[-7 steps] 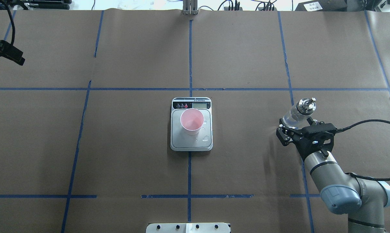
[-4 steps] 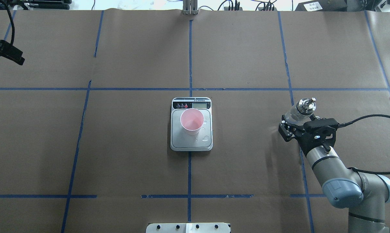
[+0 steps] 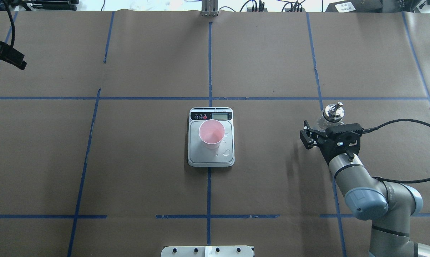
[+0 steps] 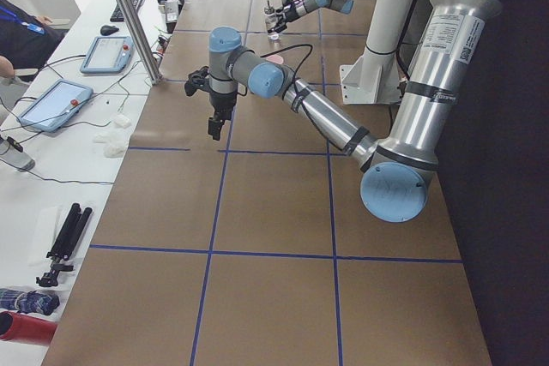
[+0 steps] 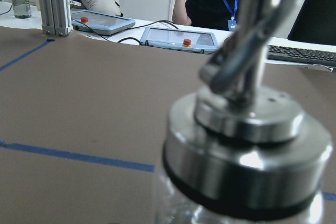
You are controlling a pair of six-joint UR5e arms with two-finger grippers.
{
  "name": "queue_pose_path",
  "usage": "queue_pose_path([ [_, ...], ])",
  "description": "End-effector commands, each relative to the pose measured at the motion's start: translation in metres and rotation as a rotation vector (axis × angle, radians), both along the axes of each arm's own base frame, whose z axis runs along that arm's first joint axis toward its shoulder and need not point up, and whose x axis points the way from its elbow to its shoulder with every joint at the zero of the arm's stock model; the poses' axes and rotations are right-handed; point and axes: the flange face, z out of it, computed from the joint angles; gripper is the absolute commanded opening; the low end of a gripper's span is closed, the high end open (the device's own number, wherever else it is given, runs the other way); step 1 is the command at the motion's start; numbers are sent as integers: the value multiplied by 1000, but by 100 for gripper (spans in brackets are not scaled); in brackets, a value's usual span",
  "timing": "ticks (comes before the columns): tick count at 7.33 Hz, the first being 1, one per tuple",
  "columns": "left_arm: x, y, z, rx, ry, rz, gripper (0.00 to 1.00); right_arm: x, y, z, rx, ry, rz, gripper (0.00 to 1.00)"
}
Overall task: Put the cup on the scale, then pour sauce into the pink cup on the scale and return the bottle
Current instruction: 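Lift the bottle with the right gripper and carry it toward the cup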
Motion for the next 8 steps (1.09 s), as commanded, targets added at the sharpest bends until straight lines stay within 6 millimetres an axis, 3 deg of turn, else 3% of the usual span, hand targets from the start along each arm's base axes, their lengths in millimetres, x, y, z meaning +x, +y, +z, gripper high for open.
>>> queue_pose_path([
  [1,-1,0,-2,2,3,-4,100,5,-10,-3,-8,-14,-6,0],
  [3,-5,0,-5,2,6,-11,100,34,-35,-45,43,-40,-77,0],
  [4,-6,1,-4,0,6,-12,100,45,-43,-51,70,5,-76,0],
  [5,-11,0,-3,2,4,-16,100,49,-45,-58,90,40,-88,0],
  [7,-25,-3,4,29,-13,2,100,51,-56,-106,93,131,-82,0],
  [8,-41,-6,15,49,-33,19,100,50,-62,-117,103,217,-96,0],
])
